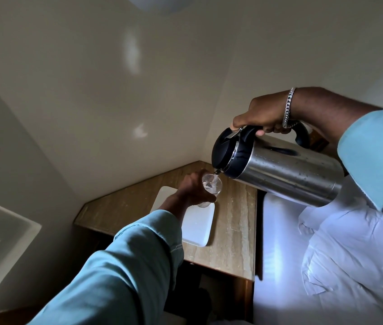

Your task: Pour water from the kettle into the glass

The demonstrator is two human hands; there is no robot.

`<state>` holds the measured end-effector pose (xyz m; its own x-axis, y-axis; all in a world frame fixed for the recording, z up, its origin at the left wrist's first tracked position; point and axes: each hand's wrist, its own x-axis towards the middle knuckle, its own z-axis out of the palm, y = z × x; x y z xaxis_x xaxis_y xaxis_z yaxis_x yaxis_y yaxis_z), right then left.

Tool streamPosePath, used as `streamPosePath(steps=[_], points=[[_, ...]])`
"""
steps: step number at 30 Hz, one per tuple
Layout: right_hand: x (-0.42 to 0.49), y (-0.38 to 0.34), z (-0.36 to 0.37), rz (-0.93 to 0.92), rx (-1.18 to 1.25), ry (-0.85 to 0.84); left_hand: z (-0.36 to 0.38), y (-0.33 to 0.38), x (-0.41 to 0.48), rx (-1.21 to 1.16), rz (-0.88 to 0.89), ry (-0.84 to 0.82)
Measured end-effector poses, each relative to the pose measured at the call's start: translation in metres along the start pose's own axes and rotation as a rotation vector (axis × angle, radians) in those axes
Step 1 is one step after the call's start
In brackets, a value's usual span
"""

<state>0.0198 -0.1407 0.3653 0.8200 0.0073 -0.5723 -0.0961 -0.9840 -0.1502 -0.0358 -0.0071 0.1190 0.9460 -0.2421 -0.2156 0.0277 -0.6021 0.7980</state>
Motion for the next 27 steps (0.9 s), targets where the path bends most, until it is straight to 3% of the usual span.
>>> streamPosePath(steps=[27], points=[[0.011,0.013,0.011,0.005,-0.018,0.0,0.009,-0.001,0.003,0.0,0.014,-0.025]])
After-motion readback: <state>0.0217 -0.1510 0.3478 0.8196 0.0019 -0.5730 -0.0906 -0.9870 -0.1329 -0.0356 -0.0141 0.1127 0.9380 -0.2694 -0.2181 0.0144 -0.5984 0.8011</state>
